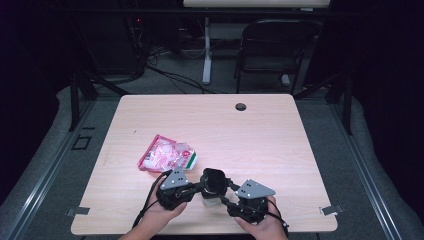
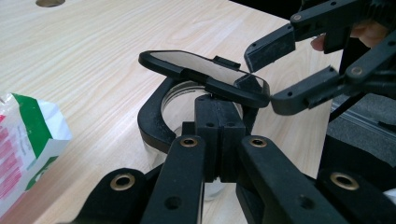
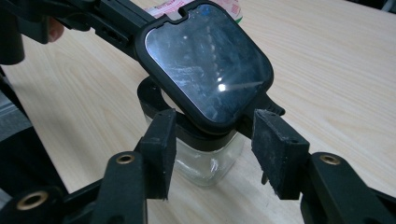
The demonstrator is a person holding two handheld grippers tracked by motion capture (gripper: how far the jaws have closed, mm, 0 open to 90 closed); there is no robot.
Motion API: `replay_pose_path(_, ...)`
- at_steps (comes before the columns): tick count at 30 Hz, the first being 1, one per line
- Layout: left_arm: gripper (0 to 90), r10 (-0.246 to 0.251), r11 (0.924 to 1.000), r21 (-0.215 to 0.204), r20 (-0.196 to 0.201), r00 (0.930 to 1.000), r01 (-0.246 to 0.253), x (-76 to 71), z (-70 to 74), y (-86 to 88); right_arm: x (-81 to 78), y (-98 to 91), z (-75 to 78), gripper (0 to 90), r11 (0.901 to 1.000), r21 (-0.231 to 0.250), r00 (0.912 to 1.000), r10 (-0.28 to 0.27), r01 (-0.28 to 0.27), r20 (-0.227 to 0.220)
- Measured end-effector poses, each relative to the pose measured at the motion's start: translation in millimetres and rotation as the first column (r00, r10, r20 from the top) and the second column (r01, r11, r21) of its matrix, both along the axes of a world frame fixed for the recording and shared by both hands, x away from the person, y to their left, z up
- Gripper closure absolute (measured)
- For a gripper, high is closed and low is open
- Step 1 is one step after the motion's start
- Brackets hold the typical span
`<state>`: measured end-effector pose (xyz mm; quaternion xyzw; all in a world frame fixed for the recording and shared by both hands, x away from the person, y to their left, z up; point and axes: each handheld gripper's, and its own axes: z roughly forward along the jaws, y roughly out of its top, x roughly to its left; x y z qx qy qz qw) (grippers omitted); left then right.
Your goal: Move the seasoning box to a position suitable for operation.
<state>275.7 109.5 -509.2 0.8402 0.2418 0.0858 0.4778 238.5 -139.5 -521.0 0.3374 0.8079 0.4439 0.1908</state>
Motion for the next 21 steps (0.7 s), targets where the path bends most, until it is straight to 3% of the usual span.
replay_pose_path(6, 90.0, 0.001, 1.0, -0.001, 0.004, 1.0, -0.001, -1.7, 2.5, -1.0, -1.6, 8.6, -1.2, 48.3, 0.9996, -0.028, 0.9995, -0.004, 0.005, 0.031)
replay_pose_path(11, 90.0, 0.003, 1.0, 0.009, 0.011, 0.9999, -0.003, -3.7, 4.2, -1.8, -4.3, 16.9, -2.9, 49.2, 0.9978, -0.056, 0.9948, -0.03, 0.035, 0.097)
replay_pose_path(21, 90.0, -0.011, 0.9995, 0.028, -0.004, 0.9999, 0.011, -2.2, -3.3, -4.4, -3.4, 15.2, -1.9, 52.7, 0.9984, -0.038, 0.9957, -0.037, 0.041, 0.085)
